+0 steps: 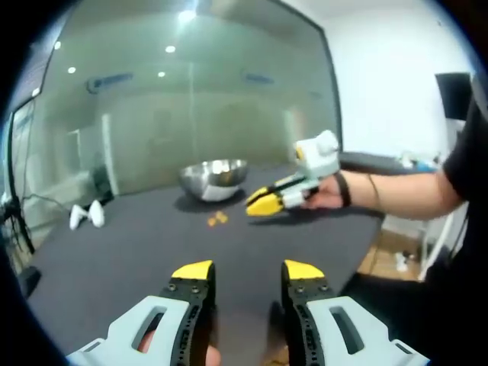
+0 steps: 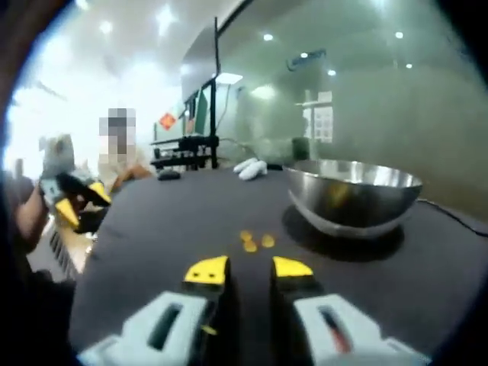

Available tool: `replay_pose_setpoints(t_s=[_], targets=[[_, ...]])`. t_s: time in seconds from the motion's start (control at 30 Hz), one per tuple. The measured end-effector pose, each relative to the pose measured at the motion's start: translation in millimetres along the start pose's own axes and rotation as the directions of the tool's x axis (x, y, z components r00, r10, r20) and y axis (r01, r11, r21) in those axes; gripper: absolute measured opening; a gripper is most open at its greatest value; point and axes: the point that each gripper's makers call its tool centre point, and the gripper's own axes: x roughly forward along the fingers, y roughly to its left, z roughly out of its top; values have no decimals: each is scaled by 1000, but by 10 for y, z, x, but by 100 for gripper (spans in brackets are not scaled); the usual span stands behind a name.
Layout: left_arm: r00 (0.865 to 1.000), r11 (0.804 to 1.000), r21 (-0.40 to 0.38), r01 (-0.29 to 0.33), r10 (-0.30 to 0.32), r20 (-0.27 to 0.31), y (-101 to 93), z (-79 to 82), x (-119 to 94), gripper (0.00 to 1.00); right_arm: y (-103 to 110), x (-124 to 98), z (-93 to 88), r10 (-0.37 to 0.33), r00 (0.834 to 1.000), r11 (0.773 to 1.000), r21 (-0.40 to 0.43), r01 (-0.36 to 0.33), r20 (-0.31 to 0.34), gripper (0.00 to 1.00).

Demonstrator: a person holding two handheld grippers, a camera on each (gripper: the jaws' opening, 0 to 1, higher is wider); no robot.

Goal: Pick up the QQ candy scattered on the table and place it into the stainless steel bowl on the table

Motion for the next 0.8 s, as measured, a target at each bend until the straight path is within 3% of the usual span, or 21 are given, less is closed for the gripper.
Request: replay_pose_setpoints(t_s=[0.27, 0.4, 0.8], targets=[[1000, 1000, 3, 3, -3, -6, -14, -13, -16, 36, 32, 274, -66, 21, 998, 999, -35, -23, -57, 20], [1000, 1000, 1, 0, 0, -10, -8, -29, -21, 36, -69, 360, -68, 20, 998, 999, -25, -22, -66, 19], [1000, 1000, -1, 5, -5, -12, 23, -32, 3, 36, -14, 456, -44, 23, 997, 997, -77, -29, -73, 9]])
